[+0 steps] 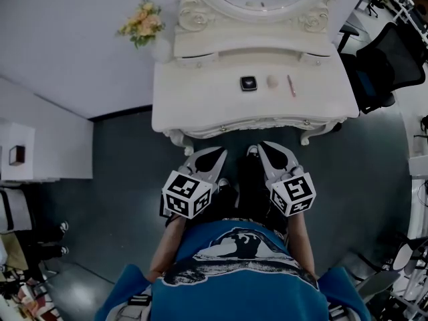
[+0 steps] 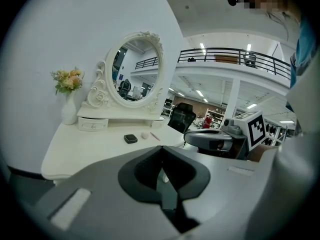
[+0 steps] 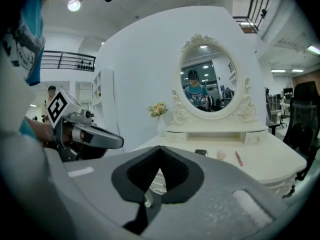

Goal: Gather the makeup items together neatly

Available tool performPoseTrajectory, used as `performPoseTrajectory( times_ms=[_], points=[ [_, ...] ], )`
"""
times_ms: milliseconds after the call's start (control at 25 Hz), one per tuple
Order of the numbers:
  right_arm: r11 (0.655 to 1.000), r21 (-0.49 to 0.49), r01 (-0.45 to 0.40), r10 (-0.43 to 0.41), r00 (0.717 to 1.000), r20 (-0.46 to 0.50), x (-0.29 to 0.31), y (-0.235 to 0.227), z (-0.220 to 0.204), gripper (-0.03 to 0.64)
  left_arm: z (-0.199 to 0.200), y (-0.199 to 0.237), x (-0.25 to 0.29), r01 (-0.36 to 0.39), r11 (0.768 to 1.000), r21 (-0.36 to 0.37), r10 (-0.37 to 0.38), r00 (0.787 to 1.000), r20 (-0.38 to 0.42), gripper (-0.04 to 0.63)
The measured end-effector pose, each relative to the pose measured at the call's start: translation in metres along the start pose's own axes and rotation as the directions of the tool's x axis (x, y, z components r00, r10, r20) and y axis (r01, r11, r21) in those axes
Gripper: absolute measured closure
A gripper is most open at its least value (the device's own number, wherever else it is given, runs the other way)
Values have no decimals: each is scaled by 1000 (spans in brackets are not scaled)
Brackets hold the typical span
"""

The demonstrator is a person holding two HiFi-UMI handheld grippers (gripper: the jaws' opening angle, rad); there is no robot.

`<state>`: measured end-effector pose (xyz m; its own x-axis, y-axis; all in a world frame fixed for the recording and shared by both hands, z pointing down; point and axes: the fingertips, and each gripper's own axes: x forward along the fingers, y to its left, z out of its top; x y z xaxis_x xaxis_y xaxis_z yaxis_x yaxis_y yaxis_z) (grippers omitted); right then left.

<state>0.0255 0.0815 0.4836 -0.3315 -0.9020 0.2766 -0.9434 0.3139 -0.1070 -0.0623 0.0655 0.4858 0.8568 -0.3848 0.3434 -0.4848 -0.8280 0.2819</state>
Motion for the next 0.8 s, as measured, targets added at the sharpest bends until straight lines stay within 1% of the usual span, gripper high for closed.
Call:
performPoseTrajectory(
  times_ms=[40, 120, 800],
  points=[
    [1000, -20, 0, 0, 1000, -2, -1, 1, 0, 618, -1, -1, 0, 1, 1000, 1, -1, 1000, 1, 581],
    [1000, -31, 1, -1, 1000, -3, -2, 3, -2, 618, -1, -2, -1, 1, 1000, 5, -1, 1000, 1, 581],
    [1000, -17, 1, -1, 1000, 13, -11, 8, -3, 618, -3, -15, -5, 22, 999, 29, -22, 1000, 0, 581]
  ],
)
